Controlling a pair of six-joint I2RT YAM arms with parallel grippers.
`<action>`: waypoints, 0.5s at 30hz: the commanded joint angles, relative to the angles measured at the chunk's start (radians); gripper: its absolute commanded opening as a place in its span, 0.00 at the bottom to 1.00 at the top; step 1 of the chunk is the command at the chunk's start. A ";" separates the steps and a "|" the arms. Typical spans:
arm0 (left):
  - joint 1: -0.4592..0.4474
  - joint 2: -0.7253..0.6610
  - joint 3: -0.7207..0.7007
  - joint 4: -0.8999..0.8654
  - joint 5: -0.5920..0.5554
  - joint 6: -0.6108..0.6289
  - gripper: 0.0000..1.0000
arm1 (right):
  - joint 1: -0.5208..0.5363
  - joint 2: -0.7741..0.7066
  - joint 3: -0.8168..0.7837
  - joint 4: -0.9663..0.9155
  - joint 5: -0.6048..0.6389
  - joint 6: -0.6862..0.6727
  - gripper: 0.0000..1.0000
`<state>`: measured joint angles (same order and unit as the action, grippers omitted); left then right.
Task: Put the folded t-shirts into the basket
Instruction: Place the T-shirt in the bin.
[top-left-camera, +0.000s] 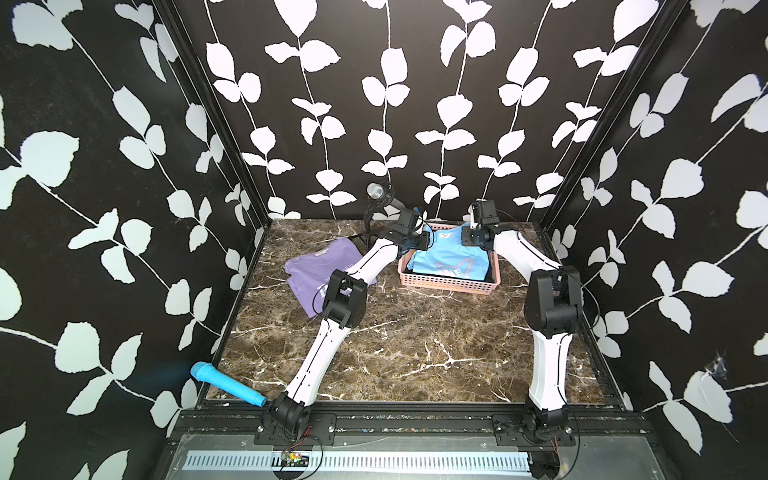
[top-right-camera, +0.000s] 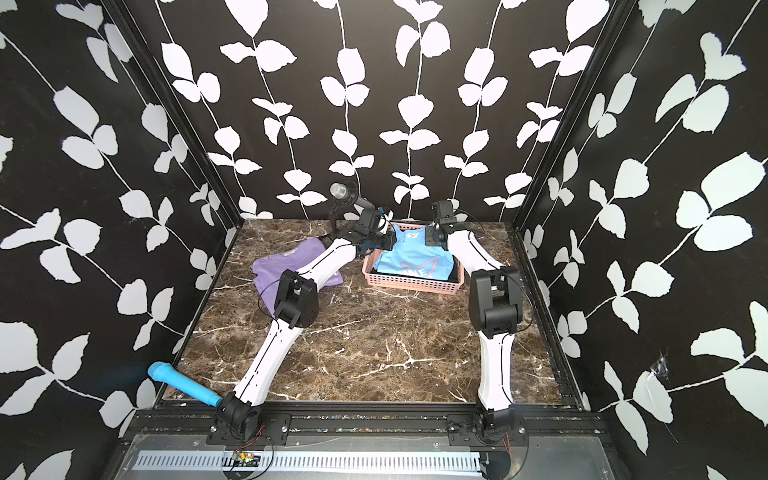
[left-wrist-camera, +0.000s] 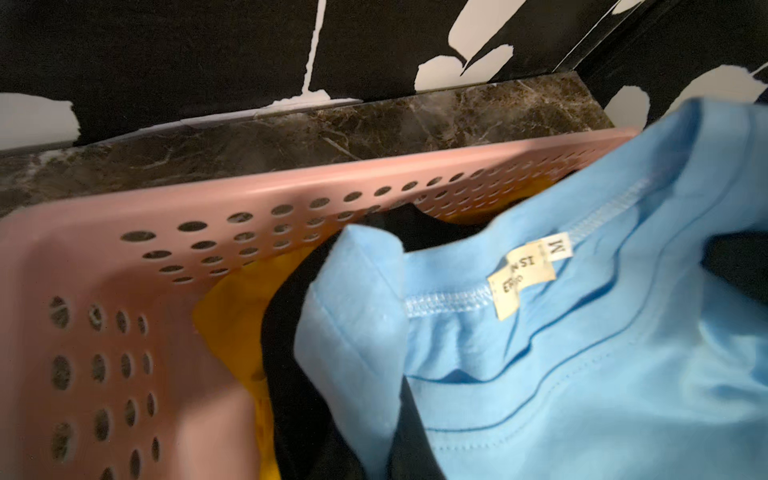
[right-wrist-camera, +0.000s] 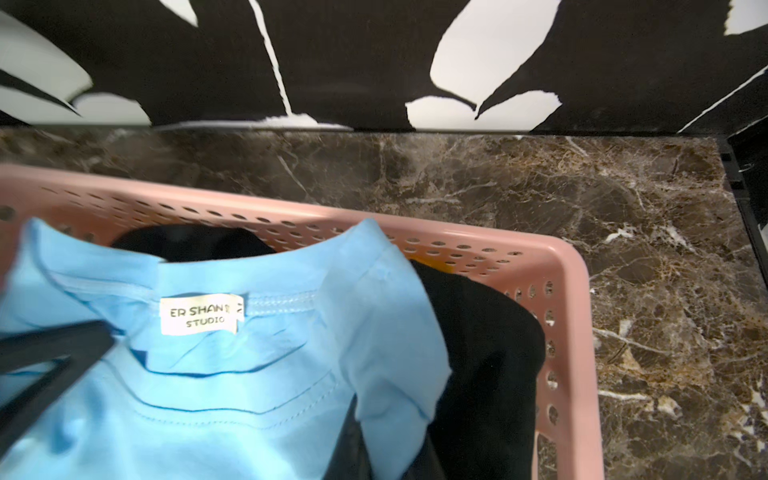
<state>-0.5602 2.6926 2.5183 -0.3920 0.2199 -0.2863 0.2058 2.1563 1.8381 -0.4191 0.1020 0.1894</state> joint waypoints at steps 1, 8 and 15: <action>0.007 -0.033 0.010 -0.031 -0.018 0.021 0.25 | -0.015 0.021 0.070 -0.059 0.057 -0.032 0.22; 0.007 -0.138 -0.045 -0.052 -0.029 0.047 0.51 | -0.016 -0.058 0.085 -0.103 0.123 -0.078 0.44; -0.013 -0.270 -0.178 -0.044 -0.021 0.070 0.60 | -0.007 -0.195 -0.073 -0.020 0.018 -0.071 0.50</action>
<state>-0.5655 2.5511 2.3840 -0.4297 0.2008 -0.2459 0.1940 2.0205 1.8042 -0.4900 0.1665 0.1192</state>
